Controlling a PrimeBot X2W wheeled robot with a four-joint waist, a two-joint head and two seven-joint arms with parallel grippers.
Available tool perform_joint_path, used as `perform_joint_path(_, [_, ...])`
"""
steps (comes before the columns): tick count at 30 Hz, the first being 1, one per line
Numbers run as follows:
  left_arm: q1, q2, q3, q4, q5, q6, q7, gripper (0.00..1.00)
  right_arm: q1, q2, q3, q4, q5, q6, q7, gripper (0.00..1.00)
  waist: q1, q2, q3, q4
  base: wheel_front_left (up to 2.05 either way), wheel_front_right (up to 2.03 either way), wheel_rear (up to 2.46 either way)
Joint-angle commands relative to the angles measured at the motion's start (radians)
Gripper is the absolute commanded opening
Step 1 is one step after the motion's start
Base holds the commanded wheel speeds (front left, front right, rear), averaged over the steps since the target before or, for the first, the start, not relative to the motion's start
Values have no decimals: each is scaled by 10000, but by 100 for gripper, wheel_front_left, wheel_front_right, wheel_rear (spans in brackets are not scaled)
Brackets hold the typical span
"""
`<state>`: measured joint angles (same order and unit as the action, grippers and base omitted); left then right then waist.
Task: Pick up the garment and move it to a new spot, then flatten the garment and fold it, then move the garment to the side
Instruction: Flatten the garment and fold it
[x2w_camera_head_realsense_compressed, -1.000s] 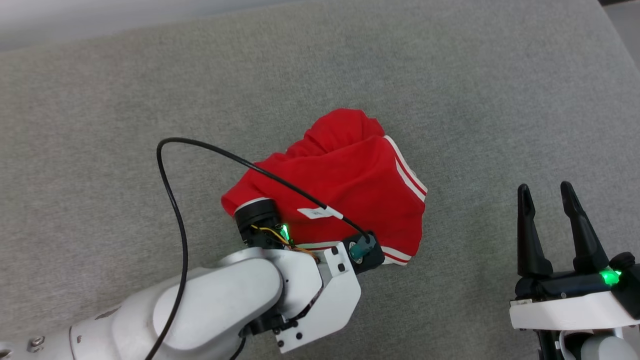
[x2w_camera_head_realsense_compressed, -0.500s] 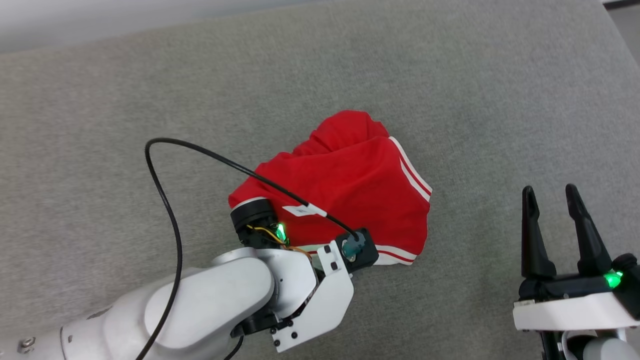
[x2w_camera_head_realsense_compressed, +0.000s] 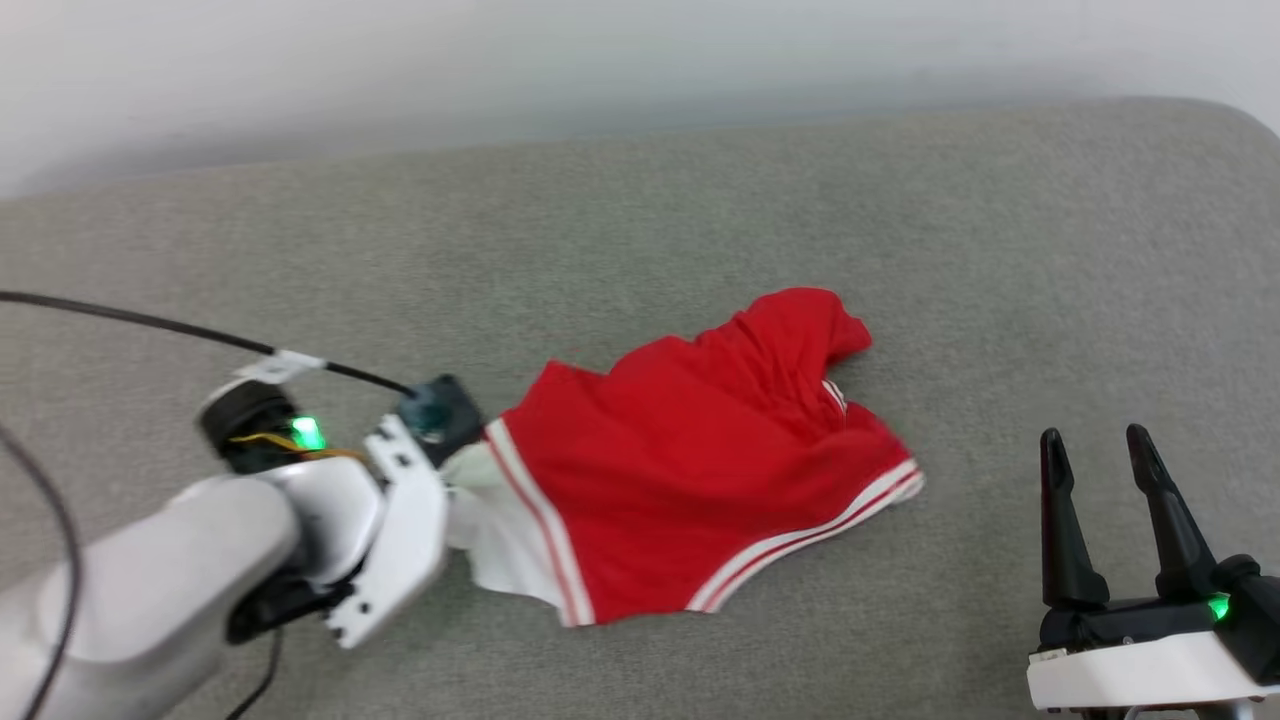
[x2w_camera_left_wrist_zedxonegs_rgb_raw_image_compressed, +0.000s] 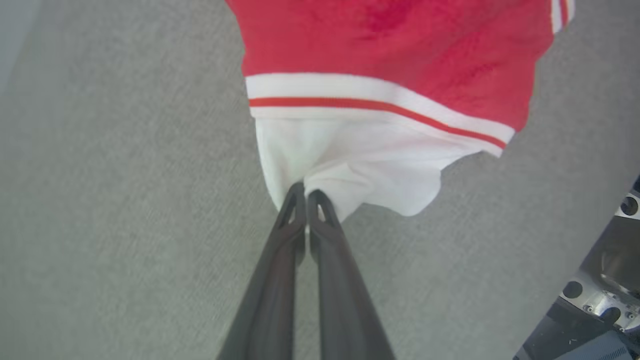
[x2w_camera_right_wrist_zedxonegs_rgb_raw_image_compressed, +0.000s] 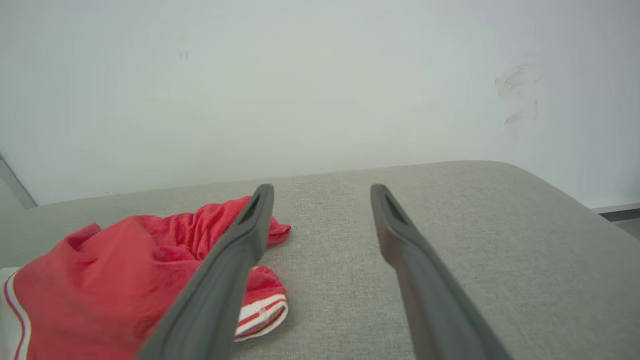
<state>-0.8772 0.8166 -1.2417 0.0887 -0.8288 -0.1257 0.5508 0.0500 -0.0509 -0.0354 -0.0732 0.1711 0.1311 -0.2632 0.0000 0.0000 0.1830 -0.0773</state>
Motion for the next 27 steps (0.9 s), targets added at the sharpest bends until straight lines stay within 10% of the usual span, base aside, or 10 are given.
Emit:
perform_joint_path(1, [189, 119, 67, 82, -66, 66, -73, 0, 133, 14, 3, -42, -82, -5, -24, 100, 0, 0, -174, 207, 0, 0, 0])
perform_joint_path(8, [730, 1305, 394, 1180, -761, 395, -268, 0, 178, 14, 8, -21, -191, -5, -24, 100, 0, 0, -25, 269, 0, 0, 0])
perform_joint_path(15, [1257, 1188, 494, 2360, -1245, 775, -558, 0, 122, 14, 45, 26, -319, -5, -24, 100, 0, 0, 209, 223, 0, 0, 0])
perform_joint_path(16, [1299, 1081, 559, 2437, -1266, 835, -776, 60, 144, 14, 44, 39, -331, -5, -24, 100, 0, 0, 176, 251, 0, 0, 0])
perform_joint_path(17, [1303, 970, 634, 2493, -1219, 918, -1059, 100, 168, 14, 26, 55, -364, -5, -24, 100, 0, 0, 122, 294, 0, 0, 0])
perform_joint_path(27, [1719, 1117, 1339, 1777, -478, 2170, -4038, 100, 127, 12, -312, -130, -926, -7, -24, 100, 0, 0, -1162, 963, 0, 0, 0])
